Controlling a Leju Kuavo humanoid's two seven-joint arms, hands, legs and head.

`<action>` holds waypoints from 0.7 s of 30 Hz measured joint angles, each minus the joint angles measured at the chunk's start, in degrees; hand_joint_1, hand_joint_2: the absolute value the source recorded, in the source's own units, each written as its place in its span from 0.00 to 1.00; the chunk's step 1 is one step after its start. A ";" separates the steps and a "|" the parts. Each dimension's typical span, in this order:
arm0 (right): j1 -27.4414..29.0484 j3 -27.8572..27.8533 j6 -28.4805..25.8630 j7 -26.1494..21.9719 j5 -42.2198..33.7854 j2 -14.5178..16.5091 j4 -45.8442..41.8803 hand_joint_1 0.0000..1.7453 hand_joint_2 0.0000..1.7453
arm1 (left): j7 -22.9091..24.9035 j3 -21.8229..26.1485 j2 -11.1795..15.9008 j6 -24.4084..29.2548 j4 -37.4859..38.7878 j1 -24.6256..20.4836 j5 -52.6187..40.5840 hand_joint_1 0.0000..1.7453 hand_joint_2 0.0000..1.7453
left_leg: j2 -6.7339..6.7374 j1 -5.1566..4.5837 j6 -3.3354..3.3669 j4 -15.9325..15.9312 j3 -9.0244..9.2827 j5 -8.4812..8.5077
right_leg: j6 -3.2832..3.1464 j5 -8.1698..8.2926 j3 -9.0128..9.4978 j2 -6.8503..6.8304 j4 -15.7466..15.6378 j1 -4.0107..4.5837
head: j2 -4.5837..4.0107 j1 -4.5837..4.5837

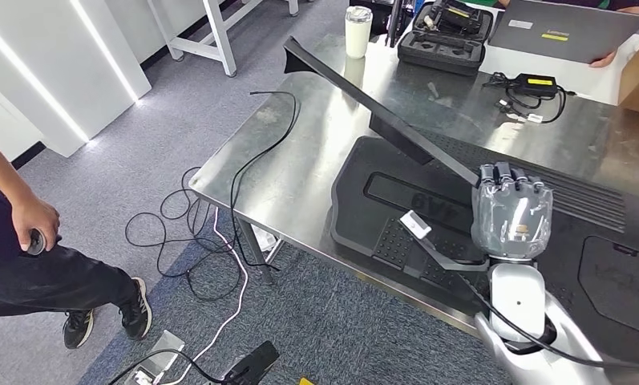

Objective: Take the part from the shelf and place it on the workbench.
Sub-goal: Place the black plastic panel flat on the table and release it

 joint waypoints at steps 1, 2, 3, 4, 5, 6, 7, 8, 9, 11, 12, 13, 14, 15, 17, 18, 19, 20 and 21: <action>-0.20 0.11 0.17 0.17 0.00 0.14 0.57 0.94 1.00 | 0.13 0.00 0.00 -0.08 -0.02 -0.02 -0.08 0.00 0.00 | 0.00 0.00 0.00 0.00 0.00 0.00 | 0.00 0.00 0.00 0.00 0.00 0.00 | 0.00 0.00; -0.40 0.22 0.39 0.35 0.00 0.28 1.20 0.94 1.00 | 0.23 0.00 0.00 -0.14 -0.04 -0.03 -0.20 0.00 0.00 | 0.00 0.00 0.00 0.00 0.00 0.00 | 0.00 0.00 0.00 0.00 0.00 0.00 | 0.00 0.00; -0.61 0.31 0.63 0.53 0.00 0.42 1.81 0.94 1.00 | 0.30 0.00 0.00 -0.19 -0.06 -0.06 -0.32 0.00 0.00 | 0.00 0.00 0.00 0.00 0.00 0.00 | 0.00 0.00 0.00 0.00 0.00 0.00 | 0.00 0.00; -0.84 0.40 0.87 0.69 0.00 0.54 2.41 0.95 1.00 | 0.35 0.00 0.00 -0.22 -0.08 -0.09 -0.43 0.00 0.00 | 0.00 0.00 0.00 0.00 -0.01 0.00 | 0.00 0.00 0.00 0.00 0.00 0.00 | 0.00 0.01; -1.07 0.50 1.16 0.82 0.01 0.64 2.94 0.95 1.00 | 0.37 0.00 0.00 -0.24 -0.09 -0.13 -0.51 0.00 0.00 | 0.00 0.00 0.00 0.00 -0.01 0.00 | 0.00 0.00 0.00 0.00 0.00 0.00 | 0.00 0.01; -1.28 0.58 1.50 0.93 0.02 0.73 3.35 0.94 1.00 | 0.38 0.00 0.00 -0.27 -0.10 -0.16 -0.55 0.00 0.00 | 0.00 0.00 0.00 0.00 -0.01 0.00 | 0.00 0.00 0.00 0.00 0.00 0.00 | 0.00 0.01; -1.49 0.66 1.92 1.04 0.03 0.81 3.70 0.94 1.00 | 0.39 0.00 0.00 -0.31 -0.10 -0.20 -0.57 0.00 0.00 | 0.00 0.00 0.00 0.00 -0.01 0.00 | 0.00 0.00 0.00 0.00 -0.01 0.00 | 0.00 0.01; -1.70 0.71 2.39 1.18 0.06 0.90 4.02 0.92 1.00 | 0.41 0.00 0.00 -0.37 -0.11 -0.22 -0.58 0.00 0.00 | 0.00 0.00 0.00 0.00 -0.01 0.00 | 0.00 0.00 0.00 0.00 -0.01 0.00 | 0.00 0.00; -1.90 0.74 2.87 1.36 0.10 0.96 4.34 0.91 1.00 | 0.44 0.00 0.00 -0.42 -0.11 -0.23 -0.60 0.00 0.00 | 0.00 0.00 0.00 0.01 0.00 0.00 | 0.00 0.00 0.00 0.00 -0.01 0.00 | 0.00 0.00; -2.40 0.78 3.97 1.89 0.20 1.02 5.09 0.89 1.00 | 0.48 0.00 0.00 -0.54 -0.14 -0.24 -0.63 0.00 0.00 | 0.00 -0.01 0.00 0.01 0.00 0.00 | 0.00 0.00 0.00 0.00 -0.02 0.00 | 0.00 0.00; -2.72 0.79 4.57 2.21 0.25 1.01 5.51 0.91 1.00 | 0.49 0.00 0.00 -0.59 -0.16 -0.24 -0.67 0.00 0.00 | 0.00 -0.01 0.00 0.01 0.00 0.00 | 0.00 0.00 0.00 0.00 -0.02 0.00 | 0.00 0.01; -3.11 0.78 5.18 2.52 0.28 0.96 5.97 0.93 1.00 | 0.50 0.00 0.00 -0.63 -0.19 -0.24 -0.72 0.00 0.00 | 0.00 -0.01 0.00 0.02 0.00 0.00 | 0.00 0.00 0.00 0.01 -0.03 0.00 | 0.00 0.01; -3.56 0.75 5.73 2.80 0.30 0.85 6.47 0.95 1.00 | 0.51 0.00 0.00 -0.68 -0.21 -0.24 -0.78 0.00 0.00 | 0.00 -0.01 0.00 0.02 0.01 0.00 | 0.00 0.00 0.00 0.01 -0.03 0.00 | 0.00 0.00; -4.02 0.72 6.15 3.00 0.28 0.68 6.94 0.97 1.00 | 0.54 0.00 0.00 -0.74 -0.24 -0.24 -0.88 0.00 0.00 | 0.01 -0.02 0.00 0.03 0.01 0.00 | 0.00 0.00 0.00 0.01 -0.03 0.00 | 0.00 0.01; -4.88 0.66 6.81 3.39 0.16 0.13 7.74 0.97 1.00 | 0.63 0.00 0.00 -0.85 -0.29 -0.24 -1.11 0.00 0.00 | 0.01 -0.02 0.00 0.05 0.02 0.00 | 0.01 0.00 0.00 0.01 -0.04 0.00 | 0.00 0.00; -5.24 0.64 7.07 3.58 0.08 -0.22 8.02 0.98 1.00 | 0.68 0.00 0.00 -0.89 -0.32 -0.24 -1.23 0.00 0.00 | 0.01 -0.02 0.00 0.05 0.02 0.00 | 0.01 0.00 0.01 0.01 -0.04 0.00 | 0.00 0.00; -5.52 0.62 7.32 3.80 -0.01 -0.62 8.26 0.98 1.00 | 0.72 0.00 0.00 -0.90 -0.36 -0.24 -1.35 0.00 0.00 | 0.00 -0.02 0.00 0.06 0.02 0.00 | 0.01 0.00 0.01 0.01 -0.05 0.00 | 0.00 0.00; -5.73 0.60 7.53 4.05 -0.12 -1.04 8.47 0.98 1.00 | 0.75 0.00 0.00 -0.92 -0.39 -0.24 -1.46 0.00 0.00 | 0.00 -0.03 0.00 0.06 0.02 0.00 | 0.01 0.01 0.01 0.01 -0.05 0.00 | 0.00 0.00; -5.88 0.58 7.72 4.32 -0.21 -1.51 8.65 0.98 1.00 | 0.78 0.00 0.00 -0.94 -0.42 -0.24 -1.56 0.00 0.00 | 0.00 -0.03 0.01 0.06 0.02 0.00 | 0.01 0.01 0.01 0.02 -0.05 0.00 | 0.00 0.00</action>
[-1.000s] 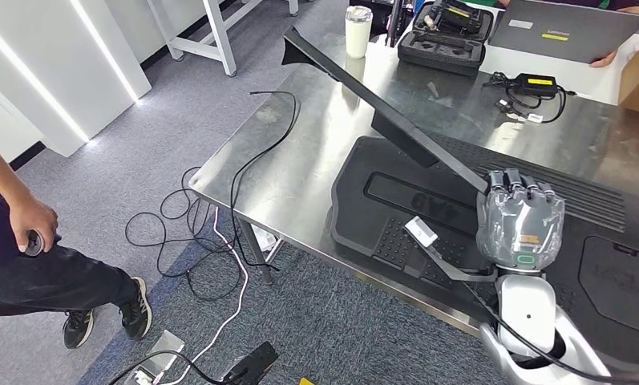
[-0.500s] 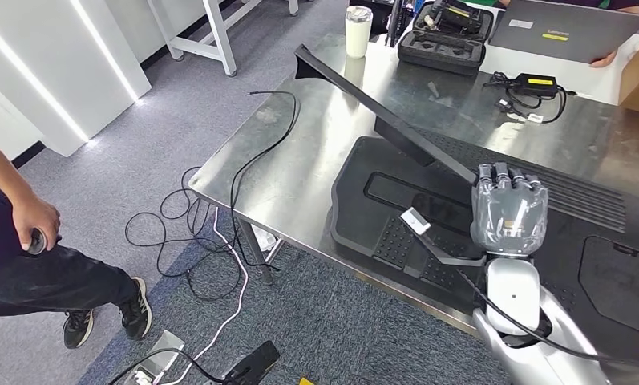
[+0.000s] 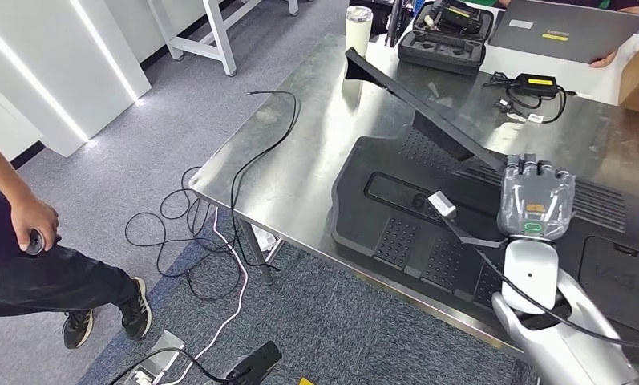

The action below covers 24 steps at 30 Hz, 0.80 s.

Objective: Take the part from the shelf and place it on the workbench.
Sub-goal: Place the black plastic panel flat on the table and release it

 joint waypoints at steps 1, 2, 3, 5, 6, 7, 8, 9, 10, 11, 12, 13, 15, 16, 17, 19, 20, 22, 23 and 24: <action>-0.11 -0.02 0.21 0.27 -0.14 -0.47 0.15 0.99 1.00 | 0.03 0.00 0.00 -0.02 -0.02 0.00 -0.06 0.00 0.00 | 0.00 0.00 0.00 0.00 0.00 0.00 | 0.00 0.00 0.00 0.00 0.00 0.00 | 0.00 0.00; -0.19 -0.03 0.46 0.54 -0.34 -0.97 0.27 0.99 1.00 | 0.07 0.00 0.00 -0.03 -0.02 0.00 -0.08 0.00 0.00 | 0.00 0.00 0.00 0.01 0.00 0.00 | 0.00 0.00 0.00 0.01 -0.01 0.00 | 0.00 0.00; -0.28 -0.03 0.75 0.78 -0.60 -1.50 0.37 0.99 1.00 | 0.10 0.00 0.00 -0.04 -0.03 0.00 -0.09 0.00 0.00 | 0.00 -0.01 0.00 0.01 0.00 0.00 | 0.00 0.00 0.00 0.00 -0.01 0.00 | 0.00 0.01; -0.47 -0.09 1.33 1.15 -1.07 -2.60 0.57 0.99 1.00 | 0.15 0.00 0.00 -0.03 -0.03 0.01 -0.08 0.00 0.00 | 0.00 -0.01 0.01 0.01 0.00 0.00 | 0.00 0.00 0.00 0.00 -0.02 0.00 | 0.00 0.01; -0.55 -0.19 1.52 1.27 -1.21 -3.12 0.66 1.00 1.00 | 0.15 0.00 0.00 -0.03 -0.03 0.02 -0.07 0.00 0.00 | 0.00 -0.01 0.01 0.01 -0.01 -0.01 | 0.00 0.00 0.00 0.00 -0.02 -0.01 | 0.00 0.01; -0.60 -0.38 1.62 1.35 -1.29 -3.64 0.75 0.99 1.00 | 0.15 0.00 0.00 -0.02 -0.03 0.03 -0.06 0.00 0.00 | 0.00 -0.01 0.01 0.01 0.00 -0.01 | 0.00 0.00 0.00 0.00 -0.02 -0.01 | 0.00 0.01; -0.62 -0.63 1.69 1.41 -1.36 -4.18 0.82 0.99 1.00 | 0.15 0.00 0.00 -0.01 -0.03 0.04 -0.03 0.00 0.00 | 0.00 -0.01 0.01 0.02 0.00 -0.01 | 0.00 0.00 0.00 0.00 -0.02 -0.01 | 0.00 0.01; -0.63 -0.87 1.74 1.44 -1.39 -4.58 0.86 0.99 1.00 | 0.15 0.00 0.00 0.01 -0.03 0.07 0.01 0.00 0.00 | 0.00 -0.02 0.01 0.02 0.00 -0.01 | 0.00 0.00 0.01 0.00 -0.02 -0.01 | 0.00 0.00; -0.63 -1.13 1.86 1.45 -1.43 -5.07 0.88 0.99 1.00 | 0.15 0.00 0.00 0.03 -0.03 0.11 0.06 0.00 0.00 | 0.00 -0.02 0.01 0.02 0.00 -0.01 | 0.01 0.00 0.01 0.01 -0.03 -0.01 | 0.00 0.00; -0.64 -1.40 2.04 1.46 -1.47 -5.58 0.88 0.99 1.00 | 0.14 0.00 0.00 0.05 -0.03 0.17 0.11 0.00 0.00 | 0.00 -0.02 0.01 0.02 0.00 -0.01 | 0.01 0.00 0.01 0.01 -0.03 -0.01 | 0.00 0.00; -0.64 -1.67 2.27 1.46 -1.50 -6.11 0.88 0.98 1.00 | 0.14 0.00 0.00 0.07 -0.03 0.24 0.17 0.00 0.00 | 0.00 -0.02 0.01 0.02 0.00 -0.01 | 0.00 0.00 0.01 0.00 -0.03 -0.01 | 0.00 0.00; -0.65 -2.02 2.53 1.46 -1.55 -6.78 0.87 0.97 1.00 | 0.13 0.00 0.00 0.07 -0.04 0.33 0.21 0.00 0.00 | 0.00 -0.02 0.01 0.02 0.00 -0.01 | 0.01 0.00 0.01 0.00 -0.03 -0.01 | 0.00 0.00; -0.66 -2.66 2.99 1.46 -1.68 -8.07 0.86 0.97 1.00 | 0.11 0.00 0.00 0.07 -0.07 0.49 0.27 0.00 0.00 | -0.01 -0.02 0.01 0.03 0.00 -0.01 | 0.01 0.00 0.02 -0.01 -0.03 -0.01 | 0.00 0.01; -0.65 -2.92 3.17 1.46 -1.79 -8.65 0.86 0.97 1.00 | 0.09 0.00 0.00 0.07 -0.09 0.55 0.28 0.00 0.00 | -0.01 -0.02 0.01 0.04 0.00 -0.01 | 0.01 0.01 0.02 -0.01 -0.03 -0.01 | 0.00 0.01; -0.64 -3.15 3.34 1.46 -1.91 -9.17 0.86 0.97 1.00 | 0.06 0.00 0.00 0.07 -0.11 0.60 0.31 0.00 0.00 | 0.00 -0.02 0.02 0.04 0.00 -0.01 | 0.01 0.01 0.03 0.00 -0.03 -0.02 | 0.00 0.02; -0.55 -3.57 3.51 1.46 -2.05 -10.11 0.86 0.97 1.00 | -0.03 0.00 0.00 0.07 -0.14 0.64 0.39 0.00 0.00 | 0.01 -0.03 0.03 0.04 0.01 -0.02 | 0.02 0.01 0.02 0.02 -0.03 -0.02 | 0.00 0.01; -0.50 -3.78 3.54 1.46 -2.08 -10.56 0.86 0.97 1.00 | -0.09 0.00 0.00 0.07 -0.15 0.65 0.43 0.00 0.00 | 0.02 -0.03 0.03 0.04 0.02 -0.02 | 0.02 0.01 0.02 0.02 -0.03 -0.02 | 0.00 0.01; -0.40 -4.13 3.48 1.46 -2.09 -11.33 0.86 0.97 1.00 | -0.21 0.00 0.00 0.07 -0.17 0.66 0.49 0.00 0.00 | 0.01 -0.03 0.03 0.04 0.02 -0.02 | 0.02 0.01 0.03 0.02 -0.03 -0.02 | 0.00 0.01; -0.33 -4.32 3.44 1.46 -2.07 -11.64 0.86 0.97 1.00 | -0.26 0.00 0.00 0.07 -0.18 0.67 0.53 0.00 0.00 | 0.01 -0.03 0.03 0.04 0.02 -0.02 | 0.02 0.01 0.03 0.02 -0.03 -0.02 | 0.00 0.01; -0.22 -4.53 3.40 1.46 -2.04 -11.93 0.86 0.98 1.00 | -0.28 0.00 0.00 0.08 -0.19 0.67 0.59 0.00 0.00 | 0.01 -0.03 0.03 0.05 0.02 -0.02 | 0.02 0.01 0.03 0.02 -0.03 -0.02 | 0.00 0.01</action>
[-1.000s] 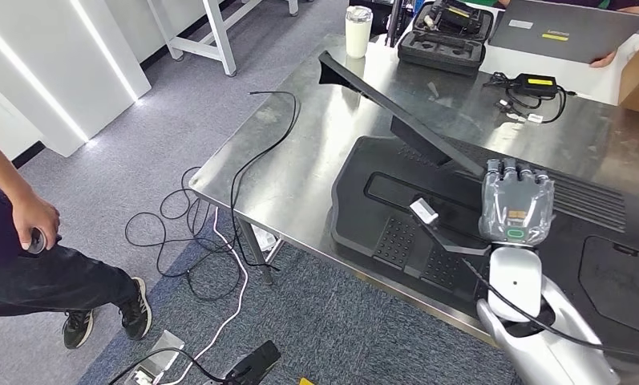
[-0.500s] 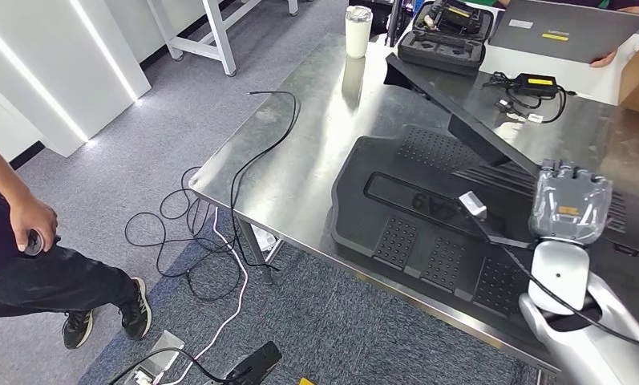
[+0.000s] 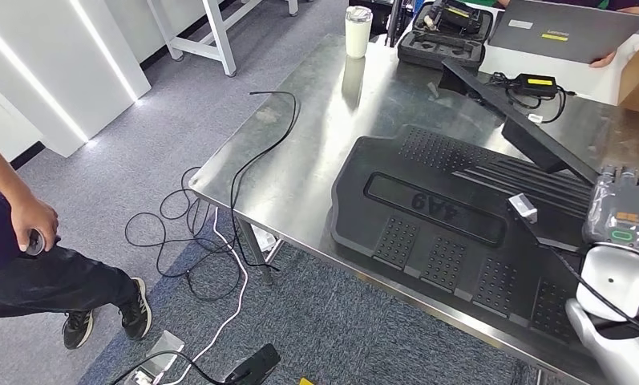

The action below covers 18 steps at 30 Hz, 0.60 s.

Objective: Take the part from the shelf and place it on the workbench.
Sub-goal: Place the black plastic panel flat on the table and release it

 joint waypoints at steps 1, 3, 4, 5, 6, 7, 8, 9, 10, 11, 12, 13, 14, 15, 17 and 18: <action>0.13 -0.22 -0.03 0.00 0.03 -0.26 0.00 0.99 1.00 | -0.02 0.00 0.00 0.01 0.00 0.01 0.10 0.00 0.00 | 0.00 0.00 0.00 0.00 0.00 0.00 | 0.00 0.00 0.00 0.00 0.00 0.00 | 0.00 0.00; 0.39 -0.60 -0.02 0.00 0.20 -0.73 0.00 0.97 1.00 | -0.07 0.00 0.00 0.01 0.00 0.02 0.28 0.00 0.00 | 0.00 0.00 0.00 0.00 0.00 0.00 | 0.00 0.00 0.00 0.00 0.00 0.00 | 0.00 0.01; 0.49 -0.72 0.02 0.00 0.31 -0.95 0.00 0.94 1.00 | -0.09 0.00 0.00 0.01 0.00 0.02 0.33 0.00 0.00 | 0.00 0.00 0.00 0.00 0.00 0.00 | 0.00 0.00 0.00 0.00 0.00 0.00 | 0.00 0.01; 0.59 -0.81 0.05 0.00 0.41 -1.16 0.00 0.91 1.00 | -0.10 0.00 0.00 0.01 0.00 0.02 0.34 0.00 0.00 | 0.00 0.00 0.00 0.00 0.00 0.00 | 0.00 0.00 0.00 0.00 0.00 0.00 | 0.00 0.01; 0.68 -0.92 0.07 0.00 0.45 -1.35 0.00 0.76 1.00 | -0.11 0.00 0.00 0.02 0.00 0.02 0.34 0.00 0.00 | 0.00 0.00 0.00 0.00 0.00 0.00 | 0.00 0.00 0.00 0.00 0.00 0.00 | 0.00 0.01; 0.76 -1.01 0.05 0.00 0.38 -1.53 0.00 0.59 1.00 | -0.11 0.00 0.00 0.03 0.00 0.02 0.35 0.00 0.00 | 0.00 0.00 0.00 0.00 0.00 0.00 | 0.00 0.00 0.00 0.00 0.00 0.00 | 0.00 0.01; 0.81 -1.09 -0.02 0.00 0.21 -1.69 0.00 0.44 1.00 | -0.11 0.00 0.00 0.05 0.00 0.02 0.37 0.00 0.00 | 0.00 0.00 0.00 0.00 0.00 0.00 | 0.00 0.00 0.00 0.00 0.00 0.00 | 0.00 0.01; 0.84 -1.14 -0.15 0.00 -0.01 -1.81 0.00 0.26 1.00 | -0.11 0.00 0.00 0.09 0.00 0.02 0.40 0.00 0.00 | 0.00 0.00 0.00 0.00 0.00 0.00 | 0.00 0.00 0.00 0.00 0.00 0.00 | 0.00 0.01; 0.85 -1.16 -0.32 0.00 -0.25 -1.90 0.00 0.19 1.00 | -0.12 0.00 0.00 0.14 0.00 0.02 0.44 0.00 0.00 | 0.00 0.00 0.00 0.00 0.00 0.00 | 0.00 0.00 0.01 0.00 0.00 0.00 | 0.00 0.01; 0.85 -1.16 -0.48 0.00 -0.45 -1.94 0.01 0.16 1.00 | -0.14 0.00 0.00 0.20 0.00 0.02 0.49 0.00 0.00 | 0.00 0.01 0.00 0.00 0.00 0.00 | 0.00 0.00 0.01 0.00 0.00 0.00 | 0.00 0.01; 0.85 -1.15 -0.61 -0.01 -0.59 -1.96 0.01 0.10 1.00 | -0.16 0.00 0.00 0.28 0.00 0.02 0.53 0.00 0.00 | 0.00 0.01 0.00 0.00 0.01 0.00 | 0.00 0.00 0.01 0.00 0.00 0.00 | 0.00 0.00; 0.88 -1.14 -0.68 -0.01 -0.67 -1.97 0.02 0.06 1.00 | -0.19 0.00 0.00 0.36 -0.01 0.03 0.59 0.00 0.00 | 0.00 0.01 0.00 0.00 0.01 0.00 | 0.00 0.00 0.01 0.00 0.00 0.00 | 0.00 0.01; 0.90 -1.13 -0.72 -0.01 -0.70 -1.97 0.03 0.03 1.00 | -0.22 0.00 0.00 0.43 -0.02 0.04 0.69 0.00 0.00 | 0.00 0.01 0.00 -0.01 0.00 0.00 | 0.00 0.00 0.02 -0.01 0.00 0.01 | 0.00 0.01; 0.92 -1.12 -0.73 -0.01 -0.69 -1.97 0.03 0.01 1.00 | -0.24 0.00 0.00 0.50 -0.04 0.07 0.82 0.00 0.00 | -0.01 0.01 0.00 -0.01 0.00 0.00 | 0.00 0.00 0.02 -0.01 0.00 0.01 | 0.00 0.01; 0.97 -1.08 -0.75 0.00 -0.39 -1.97 0.04 0.00 1.00 | -0.30 0.00 0.00 0.67 -0.10 0.11 1.09 0.00 0.00 | -0.01 0.01 0.00 -0.01 0.00 0.00 | 0.00 0.00 0.03 -0.01 0.00 0.01 | 0.00 0.01; 1.01 -1.02 -0.75 0.00 -0.11 -1.97 0.04 0.00 1.00 | -0.33 0.00 0.00 0.78 -0.13 0.13 1.23 0.00 0.00 | -0.01 0.01 0.00 -0.01 0.00 0.00 | 0.00 0.00 0.03 -0.01 0.00 0.01 | 0.00 0.01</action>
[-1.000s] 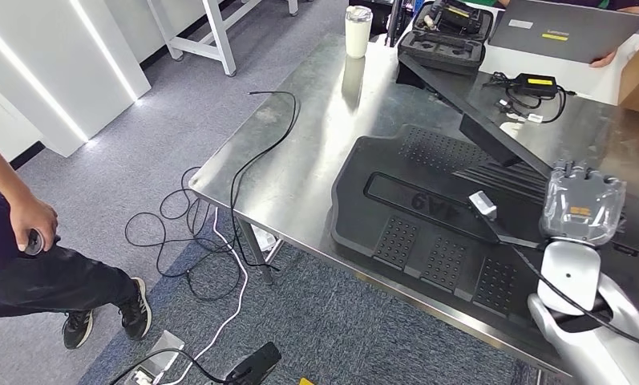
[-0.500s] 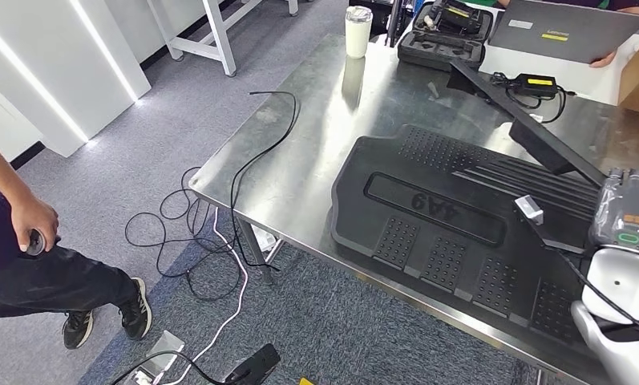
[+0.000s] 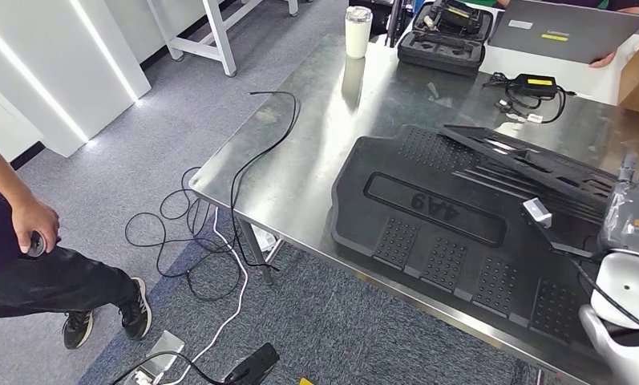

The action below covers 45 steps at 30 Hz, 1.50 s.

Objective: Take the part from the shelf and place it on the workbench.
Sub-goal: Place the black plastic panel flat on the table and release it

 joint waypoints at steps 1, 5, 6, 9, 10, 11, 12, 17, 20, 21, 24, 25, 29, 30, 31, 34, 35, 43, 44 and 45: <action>0.06 0.11 0.00 0.00 0.33 0.00 0.00 0.00 1.00 | -0.02 0.00 0.00 0.11 -0.02 0.01 0.12 0.00 0.00 | 0.00 0.00 0.00 0.00 0.00 0.00 | 0.00 0.00 0.00 0.00 0.00 0.00 | 0.00 -0.01; 0.51 0.66 -0.17 0.00 1.38 0.00 0.00 0.00 1.00 | -0.10 0.00 0.00 0.45 -0.15 0.18 0.35 0.00 0.00 | 0.00 0.00 0.00 0.00 0.01 0.00 | 0.00 0.00 0.01 -0.01 0.00 0.00 | 0.00 -0.01; 0.70 0.76 -0.23 0.00 1.60 0.00 0.00 0.00 1.00 | -0.17 0.00 0.00 0.50 -0.17 0.22 0.38 0.00 0.00 | 0.00 0.00 0.00 0.00 0.01 0.00 | 0.00 0.00 0.02 -0.01 0.00 0.00 | 0.00 -0.01; 1.23 1.09 -0.15 -0.24 2.28 0.00 -0.01 0.00 1.00 | -0.55 0.00 0.00 0.65 -0.18 0.26 0.63 0.00 0.00 | 0.00 0.00 0.00 0.00 0.01 0.00 | 0.00 0.00 0.02 -0.01 0.00 0.00 | 0.00 -0.01; 1.35 1.26 -0.09 -0.46 2.45 0.00 -0.03 0.00 1.00 | -0.67 0.00 0.00 0.72 -0.18 0.26 0.79 0.00 0.00 | 0.00 0.00 0.00 0.00 0.01 0.00 | 0.00 0.00 0.02 0.00 0.00 0.00 | 0.00 -0.01; 1.45 1.44 -0.03 -0.72 2.56 0.00 -0.05 0.00 1.00 | -0.75 0.00 0.00 0.77 -0.18 0.27 0.95 0.00 0.00 | 0.00 0.00 0.00 0.00 0.01 0.00 | 0.00 0.00 0.03 0.00 0.00 0.00 | 0.00 -0.01; 1.55 1.62 0.03 -0.97 2.64 0.00 -0.09 0.00 1.00 | -0.81 0.00 0.00 0.82 -0.18 0.27 1.09 0.00 0.00 | 0.00 0.00 0.00 0.00 0.02 0.00 | 0.00 0.00 0.03 0.00 0.00 0.00 | 0.00 -0.01; 2.19 2.21 0.68 -1.97 2.91 0.00 -0.80 0.00 1.00 | -1.01 0.00 0.00 1.04 -0.18 0.41 1.59 0.00 0.00 | 0.00 0.00 0.00 0.00 0.04 0.00 | 0.00 0.00 0.05 0.00 0.00 0.00 | 0.00 -0.01; 2.58 2.33 0.90 -2.46 3.03 0.00 -1.58 0.00 1.00 | -1.32 0.00 0.00 1.23 -0.18 0.58 1.96 0.00 0.00 | 0.00 0.00 0.00 0.00 0.05 0.00 | 0.00 0.00 0.06 0.00 0.00 0.00 | 0.00 -0.01; 2.70 2.35 0.93 -2.59 3.05 0.00 -1.89 0.00 1.00 | -1.48 0.00 0.00 1.33 -0.18 0.64 2.11 0.00 0.00 | 0.00 0.00 0.00 0.00 0.05 0.00 | 0.00 0.00 0.06 -0.01 0.00 0.00 | 0.00 -0.01; 2.98 2.37 0.93 -2.87 3.10 0.00 -2.67 0.00 1.00 | -1.80 0.00 0.00 1.61 -0.18 0.82 2.40 0.00 0.00 | 0.00 0.00 0.00 0.00 0.06 0.00 | 0.00 0.00 0.07 0.00 0.00 0.00 | 0.00 -0.01; 3.06 2.37 0.91 -3.01 3.13 0.00 -2.92 0.00 1.00 | -1.85 0.00 0.00 1.67 -0.18 0.88 2.53 0.00 0.00 | 0.00 0.00 0.00 0.00 0.06 0.00 | 0.00 0.00 0.07 0.00 0.00 0.00 | 0.00 -0.01; 3.53 2.37 0.94 -3.97 3.20 0.05 -4.11 0.00 1.00 | -2.09 0.02 0.00 1.97 -0.18 1.00 3.27 0.00 0.00 | 0.00 0.00 0.00 0.00 0.08 0.00 | 0.00 0.00 0.11 -0.01 0.00 0.00 | 0.00 0.00; 3.66 2.37 1.16 -4.34 3.20 0.08 -4.44 0.00 1.00 | -2.23 0.02 0.00 2.07 -0.18 1.04 3.50 0.00 0.00 | 0.00 0.00 0.00 0.00 0.09 0.00 | 0.00 0.00 0.13 -0.01 0.00 0.00 | 0.00 0.00; 3.78 2.39 1.51 -4.86 3.20 0.12 -4.77 0.00 1.00 | -2.41 0.03 0.00 2.17 -0.17 1.10 3.73 0.00 0.00 | 0.00 0.00 0.00 0.00 0.09 0.00 | 0.00 0.00 0.14 -0.01 0.00 0.00 | 0.00 -0.01; 4.00 2.69 2.97 -6.80 3.14 0.25 -5.86 0.00 1.00 | -2.94 0.19 0.00 2.38 -0.17 1.30 4.50 0.00 0.00 | 0.00 0.00 0.00 0.00 0.11 0.00 | 0.00 0.00 0.16 -0.01 0.00 0.00 | 0.00 -0.01; 4.03 2.87 3.37 -7.35 3.11 0.32 -6.19 0.00 1.00 | -3.05 0.26 0.00 2.44 -0.18 1.38 4.72 0.00 0.00 | 0.00 0.00 0.00 0.00 0.11 0.00 | 0.00 0.00 0.16 -0.02 0.00 0.00 | 0.00 -0.01; 4.10 3.35 3.95 -8.37 2.42 0.61 -8.97 0.00 1.00 | -3.69 0.37 0.00 2.85 -0.17 2.06 6.16 0.00 0.00 | 0.00 -0.01 0.00 0.00 0.18 0.00 | 0.00 0.00 0.19 -0.01 0.00 0.00 | 0.00 -0.01; 4.11 3.34 3.86 -8.32 2.34 0.61 -9.29 0.00 1.00 | -3.75 0.37 0.00 2.89 -0.17 2.10 6.30 0.00 0.00 | 0.00 -0.01 0.00 0.00 0.18 0.00 | 0.00 0.00 0.20 -0.01 0.00 0.00 | 0.00 -0.01; 4.13 3.34 3.79 -8.27 2.28 0.61 -9.61 0.00 1.00 | -3.80 0.37 0.01 2.93 -0.17 2.13 6.40 0.00 0.00 | 0.00 -0.01 0.00 0.00 0.19 0.00 | 0.00 0.00 0.20 -0.01 0.00 0.00 | 0.00 -0.01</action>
